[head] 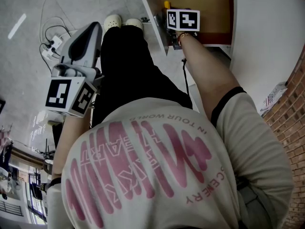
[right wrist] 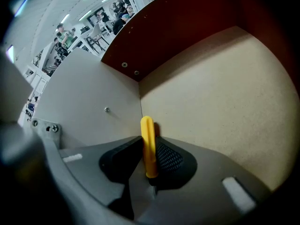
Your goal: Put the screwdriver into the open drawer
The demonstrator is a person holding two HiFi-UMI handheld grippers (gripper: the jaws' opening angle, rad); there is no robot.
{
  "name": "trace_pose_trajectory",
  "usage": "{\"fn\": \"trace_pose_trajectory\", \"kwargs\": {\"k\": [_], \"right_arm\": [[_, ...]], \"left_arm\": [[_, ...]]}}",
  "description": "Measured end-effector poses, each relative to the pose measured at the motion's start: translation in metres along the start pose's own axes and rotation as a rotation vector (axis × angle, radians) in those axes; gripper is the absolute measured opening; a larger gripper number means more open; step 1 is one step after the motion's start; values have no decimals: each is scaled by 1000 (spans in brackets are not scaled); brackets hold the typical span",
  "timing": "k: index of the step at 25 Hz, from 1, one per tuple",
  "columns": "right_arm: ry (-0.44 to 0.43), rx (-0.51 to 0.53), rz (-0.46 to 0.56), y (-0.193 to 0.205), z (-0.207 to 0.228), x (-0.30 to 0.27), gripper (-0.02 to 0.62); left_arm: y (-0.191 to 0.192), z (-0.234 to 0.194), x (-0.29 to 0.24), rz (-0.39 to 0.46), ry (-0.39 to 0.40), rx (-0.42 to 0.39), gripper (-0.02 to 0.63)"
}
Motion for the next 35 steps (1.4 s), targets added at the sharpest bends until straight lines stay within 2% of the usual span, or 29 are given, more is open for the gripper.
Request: {"fn": "trace_pose_trajectory", "kwargs": {"k": [22, 35], "right_arm": [[-27, 33, 4, -2, 0, 2, 98], [-52, 105, -19, -7, -2, 2, 89]], "left_arm": [[2, -1, -3, -5, 1, 26, 5], [-2, -3, -4, -13, 5, 28, 5]]}}
Point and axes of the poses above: the fingertips, and each gripper's own axes: x backward along the fingers, z to its right, y out of its underside, the point moved 4 cm from there along x, backward along the fingers, and after that the axes turned 13 degrees about x, right-handed, at the moved point
